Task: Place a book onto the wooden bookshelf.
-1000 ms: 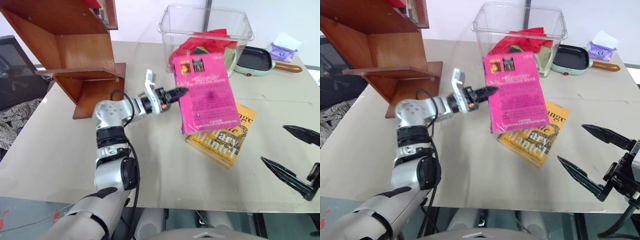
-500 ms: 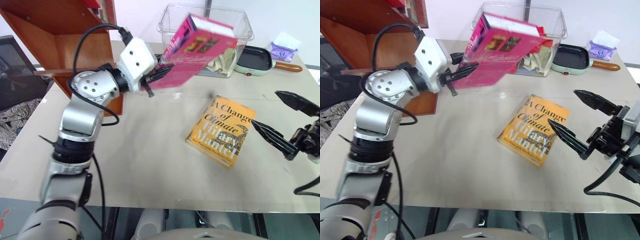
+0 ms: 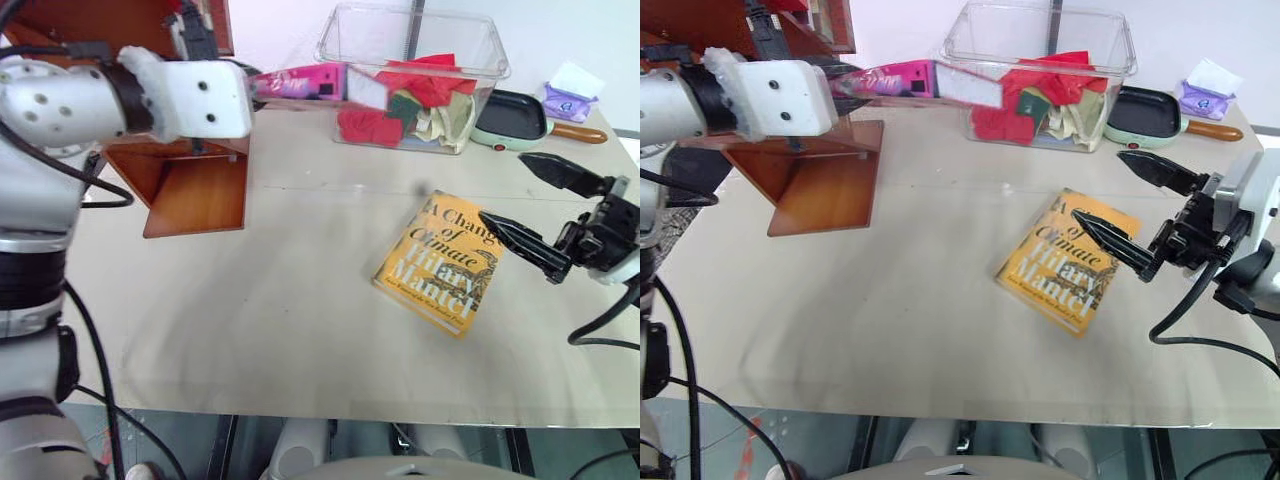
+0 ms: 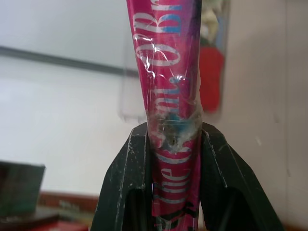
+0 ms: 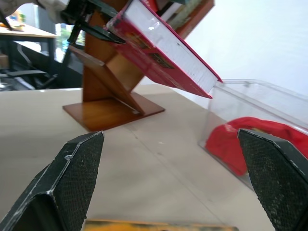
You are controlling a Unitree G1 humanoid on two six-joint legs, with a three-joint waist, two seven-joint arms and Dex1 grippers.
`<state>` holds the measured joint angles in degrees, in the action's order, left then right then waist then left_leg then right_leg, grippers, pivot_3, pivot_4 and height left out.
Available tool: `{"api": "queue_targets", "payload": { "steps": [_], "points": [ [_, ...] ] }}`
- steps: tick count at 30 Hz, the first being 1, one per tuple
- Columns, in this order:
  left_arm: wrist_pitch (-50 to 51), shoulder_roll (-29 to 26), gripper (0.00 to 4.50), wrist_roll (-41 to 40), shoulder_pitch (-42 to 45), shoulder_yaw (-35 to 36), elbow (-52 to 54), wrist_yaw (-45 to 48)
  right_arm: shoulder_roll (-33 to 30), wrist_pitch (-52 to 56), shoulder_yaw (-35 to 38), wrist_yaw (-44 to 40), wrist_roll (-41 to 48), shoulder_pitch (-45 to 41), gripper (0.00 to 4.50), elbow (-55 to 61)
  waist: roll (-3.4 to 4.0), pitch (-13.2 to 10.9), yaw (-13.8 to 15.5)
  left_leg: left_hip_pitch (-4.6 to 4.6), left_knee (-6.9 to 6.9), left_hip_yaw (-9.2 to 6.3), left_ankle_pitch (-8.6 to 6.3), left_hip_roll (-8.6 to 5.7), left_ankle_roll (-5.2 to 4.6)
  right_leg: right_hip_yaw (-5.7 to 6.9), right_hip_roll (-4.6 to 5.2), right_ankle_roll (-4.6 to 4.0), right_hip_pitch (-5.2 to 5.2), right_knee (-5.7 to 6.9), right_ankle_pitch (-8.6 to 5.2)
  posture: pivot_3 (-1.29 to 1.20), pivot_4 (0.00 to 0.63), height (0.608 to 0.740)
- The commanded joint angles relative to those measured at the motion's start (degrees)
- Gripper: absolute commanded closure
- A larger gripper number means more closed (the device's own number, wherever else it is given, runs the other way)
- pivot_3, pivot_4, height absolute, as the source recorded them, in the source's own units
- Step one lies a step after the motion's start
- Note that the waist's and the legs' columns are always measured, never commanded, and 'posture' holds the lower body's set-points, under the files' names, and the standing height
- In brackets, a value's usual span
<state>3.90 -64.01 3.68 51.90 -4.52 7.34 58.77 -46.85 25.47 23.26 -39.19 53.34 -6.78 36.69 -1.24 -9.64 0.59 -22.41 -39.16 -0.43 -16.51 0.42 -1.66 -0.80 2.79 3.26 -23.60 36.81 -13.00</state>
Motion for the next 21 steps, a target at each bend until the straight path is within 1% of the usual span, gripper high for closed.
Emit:
{"api": "queue_targets", "payload": {
  "steps": [1, 3, 6, 9, 15, 21],
  "points": [
    [8.7, -7.2, 3.85, 2.1, 4.7, 2.5, 1.6, 5.3, 1.0, -3.3, -1.3, -4.2, -2.0, -3.0, 0.0, -4.4, -0.12, -0.2, -0.2, 0.0, 0.0, 0.01, 0.0, 0.01, 0.0, 0.0, -0.03, 0.0, -0.01, 0.0, 0.0, 0.0, 0.15, 0.74],
    [11.5, -10.4, 3.85, 2.7, 5.3, 2.5, 1.0, 7.6, 2.0, -4.2, -2.9, -5.3, -3.2, -4.7, 0.0, -5.8, -0.2, -0.2, -0.5, -0.07, -0.01, 0.04, 0.0, 0.06, 0.0, 0.04, -0.09, 0.0, -0.07, 0.0, 0.0, 0.0, 0.15, 0.74],
    [12.0, -15.0, 3.85, 4.3, 2.5, 2.8, -0.2, 9.3, 2.9, -4.8, -4.0, -6.5, -3.7, -6.4, 0.0, -6.6, -0.08, -0.3, -0.8, -0.1, -0.01, 0.01, 0.0, 0.07, 0.0, 0.01, -0.07, 0.01, -0.13, 0.01, -0.01, 0.0, 0.15, 0.74],
    [10.9, -17.1, 3.85, 6.7, -1.6, 2.8, -2.6, 8.2, 3.2, -5.5, -3.8, -7.9, -4.3, -6.9, 0.0, -7.3, -0.06, -0.3, -0.8, -0.15, 0.01, 0.01, 0.0, 0.08, 0.0, 0.07, -0.07, 0.02, -0.19, 0.05, -0.02, 0.0, 0.15, 0.74],
    [11.0, -13.7, 3.85, 10.3, -7.0, 1.7, -6.3, 3.0, 2.8, -5.9, -0.6, -10.4, -1.1, -4.6, 0.0, -3.3, -0.1, -0.3, -0.9, -0.19, -0.04, -0.01, 0.0, 0.1, 0.0, 0.06, -0.04, 0.02, -0.19, 0.09, -0.01, 0.0, 0.15, 0.74],
    [12.7, -9.9, 3.85, 12.8, -6.5, 0.8, -8.1, 0.2, 1.1, -4.3, 2.5, -11.1, 1.3, -2.2, 0.0, -1.1, -0.08, -0.3, -1.0, -0.04, -0.05, -0.03, 0.0, 0.09, 0.0, -0.01, -0.03, 0.02, -0.16, 0.24, -0.01, 0.0, 0.15, 0.74]
  ]
}}
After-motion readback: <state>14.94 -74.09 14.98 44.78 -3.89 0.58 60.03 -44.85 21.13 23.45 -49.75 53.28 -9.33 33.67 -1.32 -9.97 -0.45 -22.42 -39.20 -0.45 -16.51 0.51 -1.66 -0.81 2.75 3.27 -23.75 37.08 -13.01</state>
